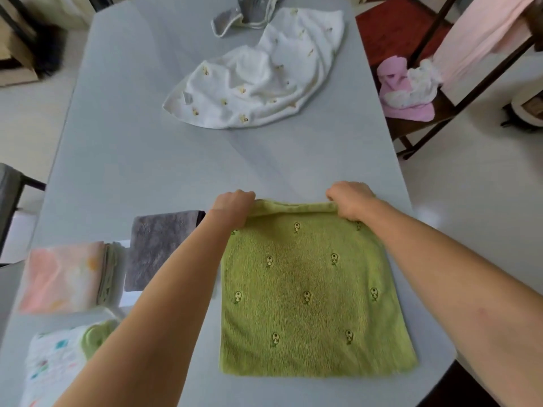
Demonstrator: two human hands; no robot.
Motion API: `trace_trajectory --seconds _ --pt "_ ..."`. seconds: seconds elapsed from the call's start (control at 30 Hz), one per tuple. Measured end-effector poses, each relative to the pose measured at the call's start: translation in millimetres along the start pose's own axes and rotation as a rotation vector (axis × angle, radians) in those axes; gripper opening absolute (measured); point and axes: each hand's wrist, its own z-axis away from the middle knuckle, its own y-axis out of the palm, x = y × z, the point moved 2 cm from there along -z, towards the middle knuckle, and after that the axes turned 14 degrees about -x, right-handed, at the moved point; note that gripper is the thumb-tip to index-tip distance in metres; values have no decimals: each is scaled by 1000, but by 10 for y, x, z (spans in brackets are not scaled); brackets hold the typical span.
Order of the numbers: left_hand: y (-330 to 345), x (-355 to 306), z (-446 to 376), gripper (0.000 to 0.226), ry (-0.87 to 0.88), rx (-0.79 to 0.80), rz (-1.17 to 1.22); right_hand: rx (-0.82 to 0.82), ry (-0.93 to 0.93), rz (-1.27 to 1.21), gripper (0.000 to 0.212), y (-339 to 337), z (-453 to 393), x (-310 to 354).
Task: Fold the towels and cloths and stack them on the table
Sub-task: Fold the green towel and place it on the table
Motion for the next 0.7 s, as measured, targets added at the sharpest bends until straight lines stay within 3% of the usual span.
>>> trace_trajectory --seconds 0.1,0.27,0.47,0.57,0.7 --pt "-92 -43 55 41 11 -88 -112 -118 34 108 32 -65 128 -113" --pt "-256 -115 158 34 -32 -234 -168 -224 59 262 30 -109 382 -196" --pt "-452 -294 370 33 -146 -194 -103 -325 217 -7 31 -170 643 -156" --pt "-482 -285 483 30 -243 -170 51 -388 208 -181 28 -143 765 -182" --pt "-453 -266 698 27 -225 -205 193 -403 160 -119 25 -98 1070 -204"
